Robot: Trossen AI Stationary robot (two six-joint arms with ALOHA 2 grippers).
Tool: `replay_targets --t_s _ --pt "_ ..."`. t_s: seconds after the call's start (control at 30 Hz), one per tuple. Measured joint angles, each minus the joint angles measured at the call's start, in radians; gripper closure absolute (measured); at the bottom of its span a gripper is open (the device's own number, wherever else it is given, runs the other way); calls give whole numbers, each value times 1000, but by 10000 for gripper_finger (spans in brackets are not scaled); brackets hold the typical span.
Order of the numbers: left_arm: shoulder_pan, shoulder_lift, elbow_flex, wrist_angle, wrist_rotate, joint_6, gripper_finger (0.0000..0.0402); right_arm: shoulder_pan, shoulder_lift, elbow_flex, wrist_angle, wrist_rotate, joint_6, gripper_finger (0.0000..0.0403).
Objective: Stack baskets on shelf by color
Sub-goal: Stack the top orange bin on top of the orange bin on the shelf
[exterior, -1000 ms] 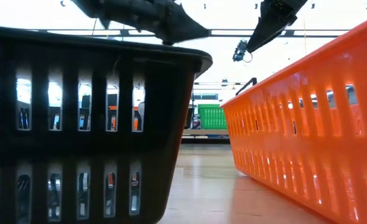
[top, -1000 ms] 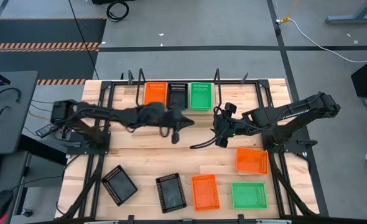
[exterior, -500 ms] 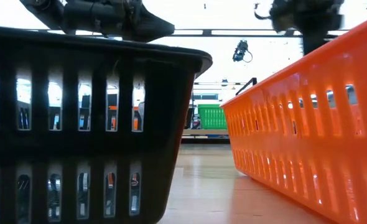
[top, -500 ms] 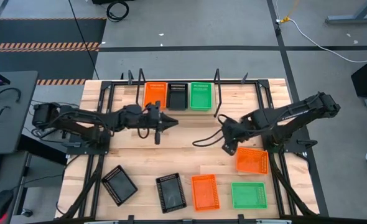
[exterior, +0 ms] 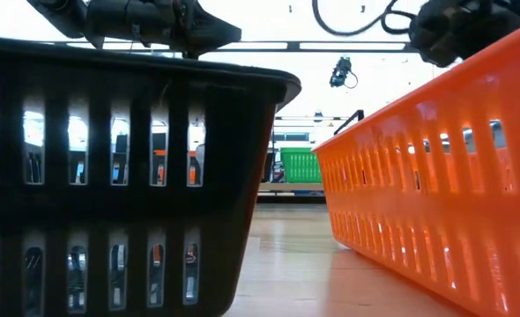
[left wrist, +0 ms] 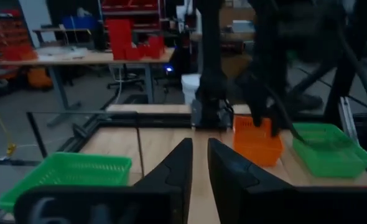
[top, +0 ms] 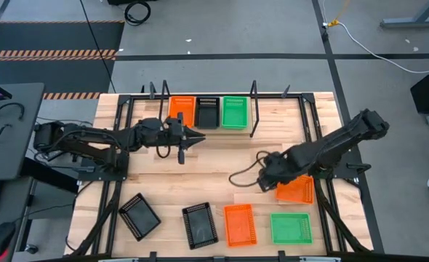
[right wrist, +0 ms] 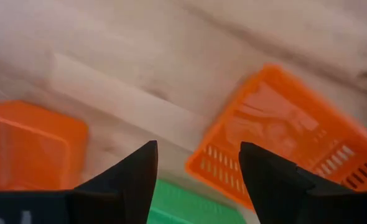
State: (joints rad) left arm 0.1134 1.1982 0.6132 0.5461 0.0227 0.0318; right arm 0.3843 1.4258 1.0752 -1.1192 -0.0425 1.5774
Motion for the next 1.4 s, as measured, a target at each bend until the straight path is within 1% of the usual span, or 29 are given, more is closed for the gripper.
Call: replay_targets --t_s 0.13,0.4,0.57,0.7,0.8,0.87,0.93,1.03,1.1,1.13,1.17,1.27,1.4 --pt "8 -24 0 -4 0 3 340 18 84 0 1 -18 -3 173" --pt "8 -37 0 -29 1 33 346 30 200 0 -3 -21 -3 173" --pt "8 -37 0 -55 1 33 340 39 255 -8 4 -14 -14 173" --pt "8 -37 0 -63 1 32 339 38 276 -38 49 7 -70 183" --pt "8 -37 0 -74 1 32 344 38 284 -47 74 67 -126 206" --pt "8 -36 0 -75 1 32 347 36 288 -47 101 107 -153 232" --pt "8 -36 0 -74 1 29 349 33 292 -47 127 121 -179 265" --pt "8 -36 0 -74 1 19 351 28 292 -47 165 138 -245 330" --pt "7 -36 0 -74 1 5 350 18 292 -47 166 156 -307 376" --pt "6 -36 0 -73 1 0 349 11 292 -47 168 161 -349 388" --pt "7 -36 0 -74 1 -7 348 1 292 -47 176 166 -383 392" --pt "0 -36 0 -84 2 -25 345 -35 292 -41 206 180 -460 386" --pt "-11 -36 0 -117 1 -22 348 -74 292 19 242 186 -587 397"
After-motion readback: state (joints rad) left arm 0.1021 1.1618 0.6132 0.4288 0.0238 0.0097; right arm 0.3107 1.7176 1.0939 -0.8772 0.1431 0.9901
